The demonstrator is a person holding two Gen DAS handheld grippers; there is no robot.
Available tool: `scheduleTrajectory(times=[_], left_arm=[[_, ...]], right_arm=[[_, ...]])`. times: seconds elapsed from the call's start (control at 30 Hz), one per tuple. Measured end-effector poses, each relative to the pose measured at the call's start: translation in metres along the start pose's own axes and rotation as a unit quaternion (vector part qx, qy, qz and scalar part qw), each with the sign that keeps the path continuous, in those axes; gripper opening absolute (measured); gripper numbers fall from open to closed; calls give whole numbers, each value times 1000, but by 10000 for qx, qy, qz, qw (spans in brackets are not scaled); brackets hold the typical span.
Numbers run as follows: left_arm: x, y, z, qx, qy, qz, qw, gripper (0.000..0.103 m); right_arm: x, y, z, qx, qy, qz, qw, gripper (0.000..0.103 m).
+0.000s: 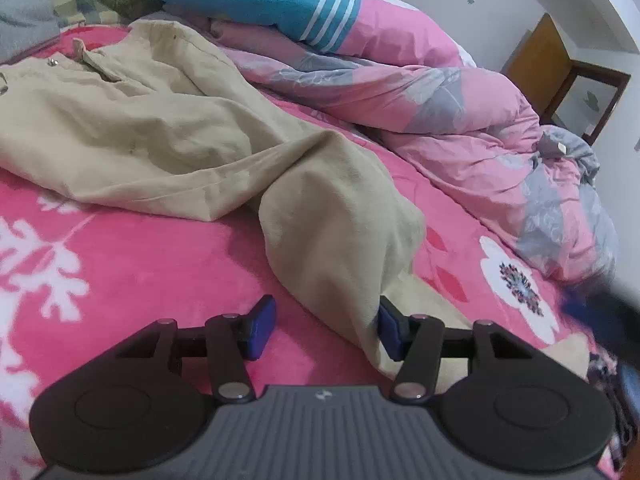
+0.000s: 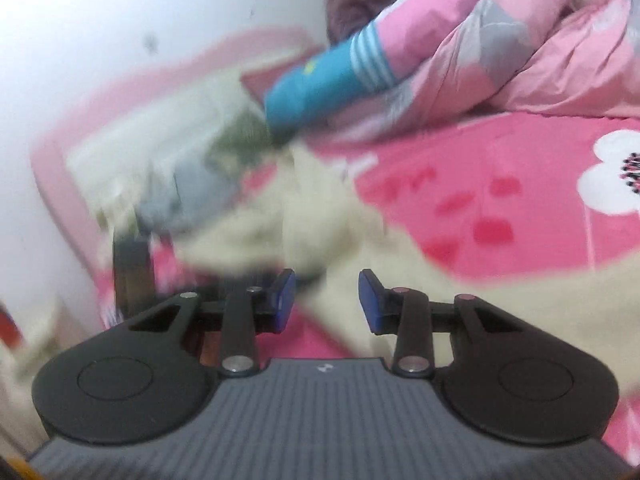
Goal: Fold clothes
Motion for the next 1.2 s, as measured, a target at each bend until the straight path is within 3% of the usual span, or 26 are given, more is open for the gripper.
scheduleTrajectory(times=[0.17, 0.37, 0.53, 0.7, 0.8, 0.9, 0.97, 1.07, 1.13, 1.2], left_arm=[[-2, -6, -4, 62, 96, -49, 9999, 55], [-9, -22, -7, 75, 132, -215, 9997, 56], [-22, -49, -4, 285, -34, -264, 9992, 66], [-36, -72, 6, 627, -253, -122, 9976, 66], [-36, -85, 13, 803, -231, -114, 9964, 66], [-26, -91, 18, 931, 106, -214, 9954, 78], [-14, -82, 15, 825, 430, -195, 9955, 79], [3, -52, 0, 328, 806, -63, 9962, 77], [9, -35, -13, 45, 1008, 65, 9949, 76], [16, -30, -22, 75, 1322, 249, 9909, 77]], right_arm=[[3, 81, 28, -399, 373, 413, 9977, 35], [15, 152, 23, -1128, 490, 268, 9921, 35], [6, 129, -2, -1409, 552, 618, 9866, 29], [-12, 117, -25, -1643, 128, 585, 9846, 7], [-25, 113, -43, -1802, -196, 553, 9819, 4], [-42, 101, -69, -1998, -662, 591, 9758, 4], [-48, 92, -92, -2164, -949, 545, 9701, 4], [-42, 81, -116, -2054, -998, 152, 9734, 4], [-40, 64, -118, -1908, -790, 184, 9783, 8], [-39, 45, -115, -1822, -642, 267, 9808, 8]])
Point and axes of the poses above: each gripper's, at about its wrist camera, not at the fingertips, and y roughly the way its jaws point, x to its right, z to its top, the point moved 5 cm from there along y, roughly the way its jaws point, and after that the axes turned 12 degrees about y, right-handed, at the moved point
